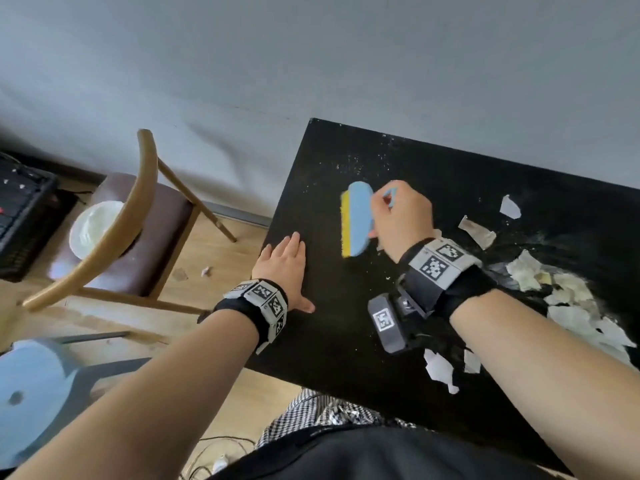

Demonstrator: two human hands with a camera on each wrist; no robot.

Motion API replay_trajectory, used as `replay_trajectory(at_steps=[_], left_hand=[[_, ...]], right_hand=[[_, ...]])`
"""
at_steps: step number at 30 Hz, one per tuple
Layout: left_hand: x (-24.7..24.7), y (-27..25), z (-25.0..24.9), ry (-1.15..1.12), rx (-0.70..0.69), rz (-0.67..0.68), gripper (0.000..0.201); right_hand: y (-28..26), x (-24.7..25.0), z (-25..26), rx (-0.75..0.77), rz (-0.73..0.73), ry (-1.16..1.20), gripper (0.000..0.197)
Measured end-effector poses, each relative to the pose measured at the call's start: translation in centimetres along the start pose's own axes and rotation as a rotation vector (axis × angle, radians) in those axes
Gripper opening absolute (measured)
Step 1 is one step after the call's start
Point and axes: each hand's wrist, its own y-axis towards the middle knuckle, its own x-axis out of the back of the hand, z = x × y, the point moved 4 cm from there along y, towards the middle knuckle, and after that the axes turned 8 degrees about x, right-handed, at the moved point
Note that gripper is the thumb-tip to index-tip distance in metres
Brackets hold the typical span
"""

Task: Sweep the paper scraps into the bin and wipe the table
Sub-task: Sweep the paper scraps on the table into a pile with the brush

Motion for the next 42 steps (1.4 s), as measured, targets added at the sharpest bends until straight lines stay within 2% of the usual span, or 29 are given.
replay_trajectory(at_steps=[4,6,9,12,17,20,22,25,28,29,31,33,35,39,42], left_hand=[[1.3,1.1,0.3,0.064,0.000,-0.024,0.121],[2.1,1.7,0.5,0.075,0.010,-0.035,0.124],[3.0,2.7,0.5,0.074,0.031,-0.026,0.129],[4.0,3.9,0.4,0.092,0.030,-0.013,0.130],[5.1,5.3,1.1,0.077,0.014,-0.041,0.121],[5.4,6.1,2.2,0.057,0.028,-0.039,0.125],[6.0,7.1,2.9,0.055,0.004,-0.039,0.126],[7.2,8.7,3.5,0.075,-0.057,-0.055,0.124],[8.6,10.6,3.6,0.107,-0.098,-0.060,0.124],[9.1,11.2,3.6,0.117,-0.108,-0.062,0.123],[9.9,12.3,3.5,0.134,-0.121,-0.064,0.124],[10.3,13.0,3.3,0.168,-0.131,-0.060,0.124],[10.3,13.4,3.1,0.197,-0.143,-0.059,0.125],[10.6,14.3,2.9,0.194,-0.170,-0.072,0.130],[11.6,15.4,2.4,0.175,-0.183,-0.077,0.134]], right_hand=[[1.2,-3.2,0.7,-0.039,0.194,0.097,0.016],[2.7,-2.4,-0.8,-0.072,0.182,0.057,0.017],[5.0,0.7,-3.6,-0.129,0.039,0.017,0.018],[6.1,2.5,-3.5,-0.097,-0.060,0.054,0.016],[6.7,-2.1,1.5,-0.027,0.058,0.196,0.016],[7.7,-4.9,2.5,-0.049,0.121,0.211,0.018],[8.8,-4.9,1.4,-0.140,0.063,0.168,0.019],[10.2,-2.2,-0.9,-0.241,-0.145,0.037,0.020],[11.0,0.1,-0.9,-0.205,-0.282,0.031,0.020],[11.2,0.1,-0.3,-0.178,-0.292,0.078,0.018],[11.5,-1.3,1.6,-0.165,-0.218,0.193,0.015],[12.0,-3.4,2.6,-0.186,-0.108,0.248,0.015],[12.7,-4.3,1.8,-0.235,-0.087,0.238,0.014],[13.4,-0.3,-2.6,-0.374,-0.288,0.058,0.018],[13.9,2.4,-2.4,-0.304,-0.386,0.006,0.018]])
